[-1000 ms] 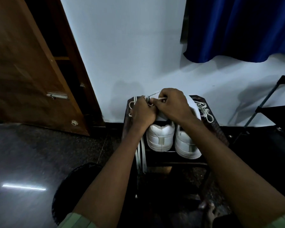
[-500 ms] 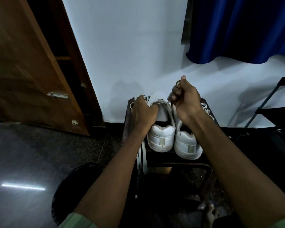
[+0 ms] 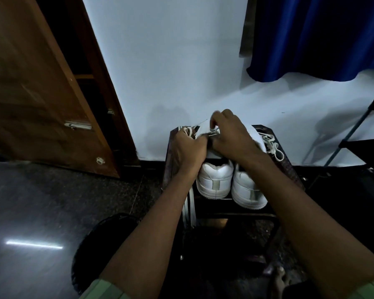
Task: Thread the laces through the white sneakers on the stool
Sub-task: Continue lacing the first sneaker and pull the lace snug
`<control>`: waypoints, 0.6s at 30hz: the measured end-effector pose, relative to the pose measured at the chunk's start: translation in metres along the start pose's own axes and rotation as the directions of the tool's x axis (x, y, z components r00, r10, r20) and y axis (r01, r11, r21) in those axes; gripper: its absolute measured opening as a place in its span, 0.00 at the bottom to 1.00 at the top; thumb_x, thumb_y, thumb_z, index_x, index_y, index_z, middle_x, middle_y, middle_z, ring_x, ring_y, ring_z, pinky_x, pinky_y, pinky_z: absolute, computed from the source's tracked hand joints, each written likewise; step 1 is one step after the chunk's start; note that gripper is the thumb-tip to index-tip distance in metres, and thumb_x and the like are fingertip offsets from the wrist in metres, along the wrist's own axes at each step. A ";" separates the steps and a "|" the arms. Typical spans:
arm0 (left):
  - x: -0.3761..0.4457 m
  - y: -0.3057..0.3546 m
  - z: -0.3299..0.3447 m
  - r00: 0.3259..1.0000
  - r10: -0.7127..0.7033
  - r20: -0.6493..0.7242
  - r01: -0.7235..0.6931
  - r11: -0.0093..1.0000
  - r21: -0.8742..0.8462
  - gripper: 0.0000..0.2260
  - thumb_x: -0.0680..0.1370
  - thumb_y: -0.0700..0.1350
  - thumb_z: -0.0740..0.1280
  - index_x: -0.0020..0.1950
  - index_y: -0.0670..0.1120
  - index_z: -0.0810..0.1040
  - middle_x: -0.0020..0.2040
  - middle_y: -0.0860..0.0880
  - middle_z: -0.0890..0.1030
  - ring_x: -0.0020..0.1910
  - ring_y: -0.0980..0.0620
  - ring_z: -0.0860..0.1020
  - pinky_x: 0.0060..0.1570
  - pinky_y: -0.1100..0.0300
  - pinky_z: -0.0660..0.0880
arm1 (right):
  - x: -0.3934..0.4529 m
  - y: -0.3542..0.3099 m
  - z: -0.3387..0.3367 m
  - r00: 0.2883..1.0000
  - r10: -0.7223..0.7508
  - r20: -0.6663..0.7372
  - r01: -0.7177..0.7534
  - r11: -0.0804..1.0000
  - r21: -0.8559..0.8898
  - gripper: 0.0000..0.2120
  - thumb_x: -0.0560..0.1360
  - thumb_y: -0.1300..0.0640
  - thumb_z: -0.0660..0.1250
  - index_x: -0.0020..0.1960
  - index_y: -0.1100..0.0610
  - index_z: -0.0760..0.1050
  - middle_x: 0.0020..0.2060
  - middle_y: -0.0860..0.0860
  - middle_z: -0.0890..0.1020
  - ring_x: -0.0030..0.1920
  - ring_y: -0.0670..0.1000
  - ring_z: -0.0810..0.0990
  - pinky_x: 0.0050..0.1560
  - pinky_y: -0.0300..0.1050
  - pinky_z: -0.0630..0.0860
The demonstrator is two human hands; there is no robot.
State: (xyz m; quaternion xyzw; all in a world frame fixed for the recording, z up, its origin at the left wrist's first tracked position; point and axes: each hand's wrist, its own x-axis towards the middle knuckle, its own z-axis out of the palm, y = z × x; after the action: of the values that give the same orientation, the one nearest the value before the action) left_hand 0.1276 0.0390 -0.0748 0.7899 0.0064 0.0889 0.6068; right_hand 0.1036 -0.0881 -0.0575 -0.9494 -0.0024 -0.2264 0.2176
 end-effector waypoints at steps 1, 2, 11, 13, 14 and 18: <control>0.000 0.000 0.000 1.000 0.001 -0.001 -0.001 1.000 -0.008 0.09 0.69 0.47 0.75 0.42 0.42 0.81 0.38 0.49 0.85 0.35 0.51 0.79 0.33 0.59 0.73 | 0.000 0.001 0.002 1.000 -0.005 -0.002 0.005 0.998 -0.056 0.10 0.71 0.64 0.70 0.52 0.58 0.77 0.51 0.56 0.74 0.52 0.60 0.74 0.48 0.52 0.73; 0.000 0.000 0.000 1.000 0.003 0.001 -0.003 1.000 -0.011 0.10 0.69 0.47 0.75 0.43 0.41 0.81 0.39 0.48 0.85 0.36 0.50 0.80 0.34 0.58 0.74 | 0.001 0.003 0.004 1.000 -0.003 0.007 0.004 0.994 -0.106 0.06 0.73 0.63 0.70 0.50 0.60 0.80 0.52 0.58 0.75 0.54 0.61 0.74 0.49 0.52 0.73; 0.006 -0.005 0.004 1.000 0.010 -0.001 -0.010 1.000 -0.027 0.12 0.69 0.50 0.77 0.42 0.41 0.82 0.35 0.50 0.84 0.32 0.55 0.76 0.32 0.60 0.72 | 0.004 -0.014 -0.014 0.984 0.143 -0.108 -0.024 0.705 0.708 0.12 0.85 0.61 0.57 0.44 0.53 0.72 0.39 0.49 0.80 0.43 0.48 0.78 0.47 0.42 0.74; 0.006 -0.005 0.005 1.000 0.003 0.003 -0.003 1.000 -0.018 0.11 0.69 0.49 0.76 0.41 0.42 0.83 0.35 0.50 0.85 0.32 0.55 0.76 0.34 0.56 0.75 | 0.007 -0.021 -0.022 0.953 0.302 -0.013 -0.092 0.332 0.939 0.15 0.88 0.59 0.53 0.44 0.55 0.69 0.33 0.52 0.76 0.37 0.49 0.78 0.39 0.37 0.72; 0.006 -0.005 0.005 1.000 0.000 0.005 0.000 1.000 -0.011 0.11 0.69 0.49 0.76 0.41 0.42 0.82 0.35 0.51 0.84 0.32 0.55 0.76 0.34 0.55 0.75 | 0.007 -0.023 -0.025 0.938 0.345 0.029 -0.120 0.245 0.962 0.16 0.89 0.58 0.53 0.43 0.55 0.68 0.30 0.50 0.72 0.34 0.49 0.76 0.35 0.38 0.69; 0.005 -0.005 0.001 0.999 0.010 0.035 -0.010 1.000 -0.004 0.11 0.70 0.51 0.75 0.43 0.43 0.83 0.37 0.51 0.86 0.40 0.50 0.83 0.38 0.55 0.78 | 0.004 -0.016 -0.024 0.916 0.401 -0.005 -0.171 0.402 0.899 0.13 0.87 0.56 0.59 0.43 0.55 0.68 0.29 0.45 0.66 0.29 0.45 0.64 0.33 0.41 0.64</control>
State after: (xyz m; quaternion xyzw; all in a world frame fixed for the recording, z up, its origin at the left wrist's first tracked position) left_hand 0.1335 0.0396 -0.0792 0.7902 -0.0086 0.0781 0.6078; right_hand 0.0950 -0.0837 -0.0304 -0.6504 0.0683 -0.2545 0.7124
